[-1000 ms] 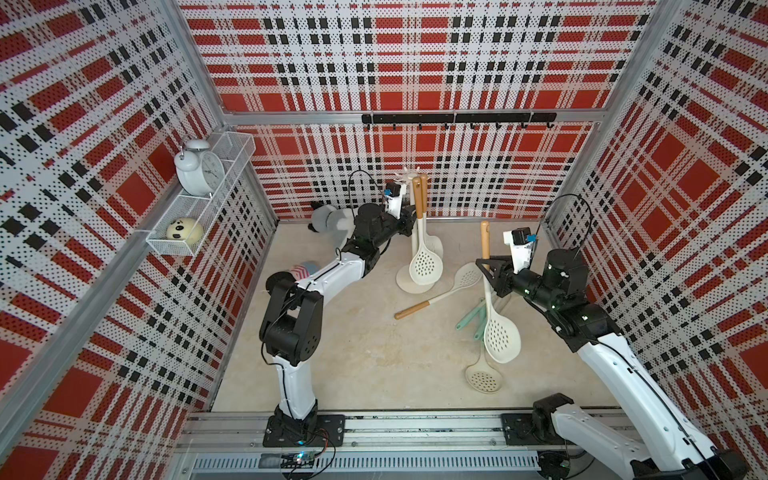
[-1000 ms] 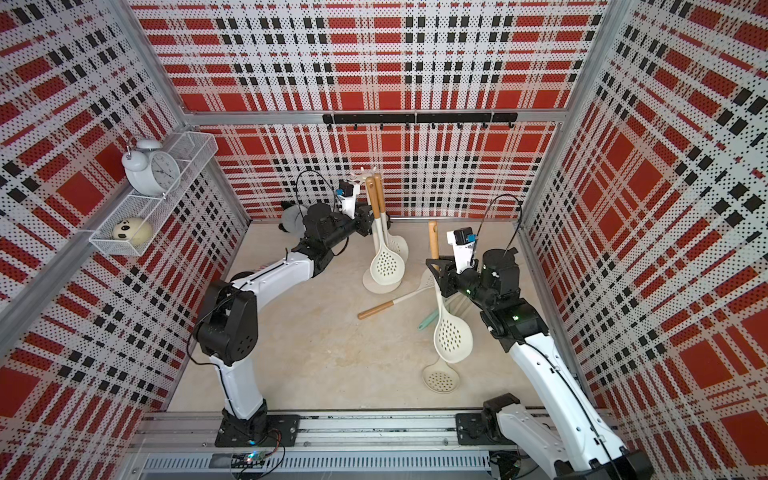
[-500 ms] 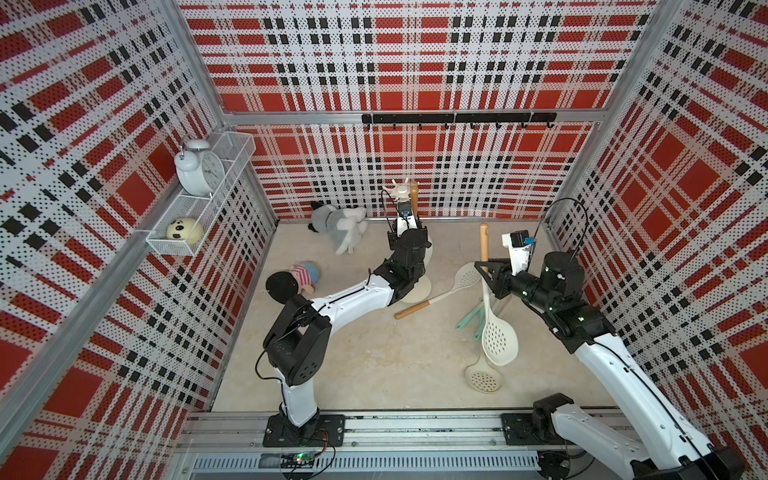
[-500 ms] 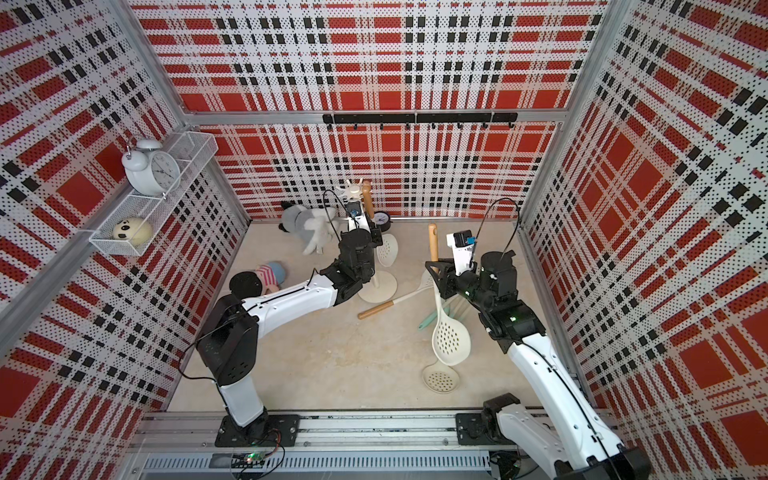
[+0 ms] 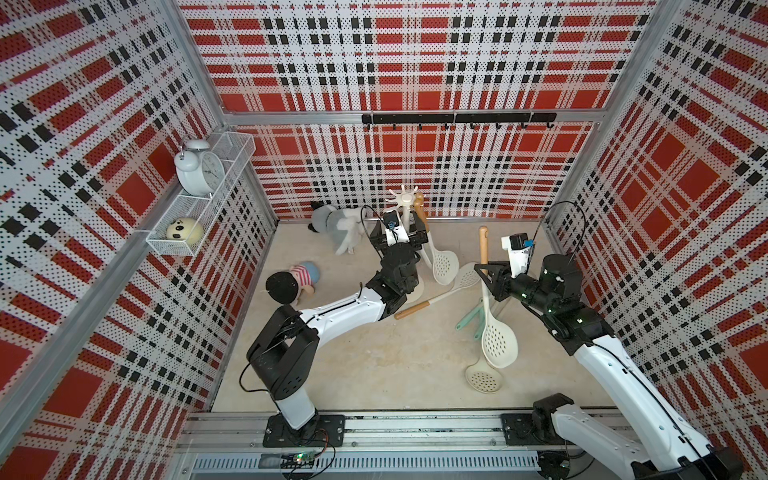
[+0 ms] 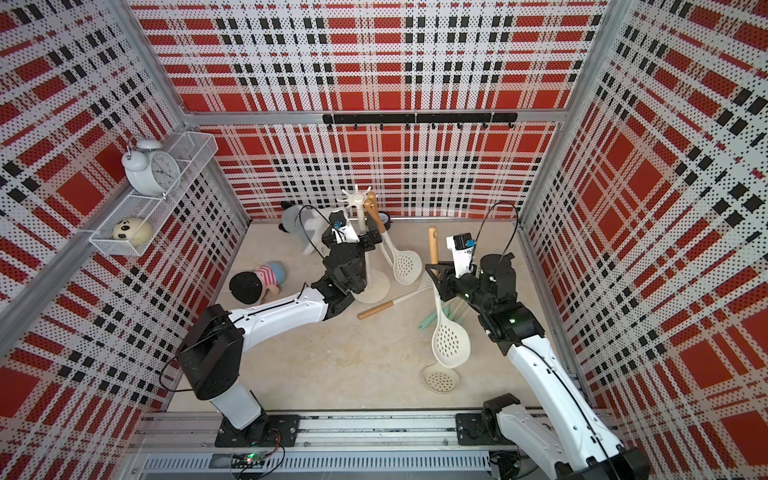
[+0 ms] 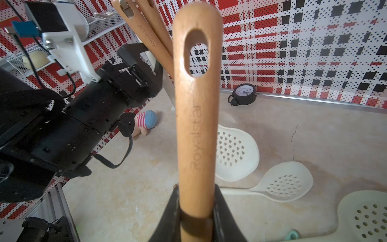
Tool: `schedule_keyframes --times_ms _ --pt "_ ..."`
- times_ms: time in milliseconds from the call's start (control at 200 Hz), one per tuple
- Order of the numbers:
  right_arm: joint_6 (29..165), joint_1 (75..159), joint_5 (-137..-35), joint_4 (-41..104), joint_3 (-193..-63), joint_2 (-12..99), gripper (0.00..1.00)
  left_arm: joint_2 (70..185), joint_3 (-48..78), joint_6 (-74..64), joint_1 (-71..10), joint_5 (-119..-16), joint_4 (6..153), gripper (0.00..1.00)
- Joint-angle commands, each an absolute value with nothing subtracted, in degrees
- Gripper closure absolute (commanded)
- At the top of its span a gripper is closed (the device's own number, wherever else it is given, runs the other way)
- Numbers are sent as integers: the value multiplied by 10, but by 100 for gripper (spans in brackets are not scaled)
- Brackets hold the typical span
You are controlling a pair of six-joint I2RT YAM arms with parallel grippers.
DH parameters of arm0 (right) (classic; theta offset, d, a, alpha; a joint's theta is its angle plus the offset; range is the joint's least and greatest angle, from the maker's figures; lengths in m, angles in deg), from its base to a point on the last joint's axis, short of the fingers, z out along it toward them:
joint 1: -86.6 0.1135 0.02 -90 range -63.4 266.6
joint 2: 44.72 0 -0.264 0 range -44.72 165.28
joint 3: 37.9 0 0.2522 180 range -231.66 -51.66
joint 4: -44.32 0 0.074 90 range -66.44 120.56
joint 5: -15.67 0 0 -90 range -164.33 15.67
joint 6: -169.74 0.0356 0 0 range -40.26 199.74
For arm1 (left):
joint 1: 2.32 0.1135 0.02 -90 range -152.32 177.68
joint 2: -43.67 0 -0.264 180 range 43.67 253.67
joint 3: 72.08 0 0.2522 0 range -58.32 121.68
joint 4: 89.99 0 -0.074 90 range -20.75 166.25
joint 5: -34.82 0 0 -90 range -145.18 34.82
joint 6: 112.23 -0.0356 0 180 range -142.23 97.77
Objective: Hang the skimmer on the kitchen utensil rack
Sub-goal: Adjust the rack at the center of the board.
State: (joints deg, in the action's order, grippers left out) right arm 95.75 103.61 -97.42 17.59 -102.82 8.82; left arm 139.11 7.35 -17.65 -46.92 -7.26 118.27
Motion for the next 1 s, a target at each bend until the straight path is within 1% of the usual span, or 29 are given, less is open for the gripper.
schedule_keyframes --times_ms 0,80,170,215,266,316,356,416,501,516,576,717,867,907,937,992 --pt "967 1027 -963 202 -1031 79 100 1333 25 -149 -459 -207 1211 1" --pt "971 1026 -969 206 -1032 88 100 1297 -22 -99 -422 -336 1208 1" --pt "971 1024 -994 210 -1040 104 100 1266 -64 -40 -357 -486 1213 0" --pt "968 1023 -1015 209 -1047 116 100 1261 -79 -33 -321 -579 1226 6" --pt "966 1019 -1050 210 -1059 135 100 1257 -84 -26 -293 -646 1225 6" --pt "965 1018 -1096 215 -1073 159 100 1260 -86 -24 -264 -724 1232 11" --pt "960 1017 -1139 223 -1085 179 100 1269 -78 -22 -242 -779 1233 13" --pt "959 1018 -1196 258 -1095 204 100 1289 -64 -17 -215 -856 1241 23" --pt "971 1018 -1232 324 -1099 229 100 1327 -41 -13 -191 -954 1264 32" --pt "974 1018 -1236 339 -1100 233 100 1333 -35 -13 -189 -967 1265 34" --pt "985 1017 -1237 396 -1099 247 100 1359 -14 -14 -184 -1005 1266 36" --pt "997 1018 -1186 514 -1087 274 100 1408 23 -15 -180 -1048 1277 36" --pt "1027 1018 -1183 565 -1096 295 100 1454 58 -14 -177 -1081 1284 36" --pt "1031 1018 -1185 568 -1096 296 100 1467 66 -14 -176 -1089 1286 38" --pt "1030 1018 -1185 564 -1097 295 100 1476 73 -14 -176 -1092 1287 41" --pt "1025 1018 -1185 554 -1096 291 100 1492 81 -13 -176 -1095 1291 42"
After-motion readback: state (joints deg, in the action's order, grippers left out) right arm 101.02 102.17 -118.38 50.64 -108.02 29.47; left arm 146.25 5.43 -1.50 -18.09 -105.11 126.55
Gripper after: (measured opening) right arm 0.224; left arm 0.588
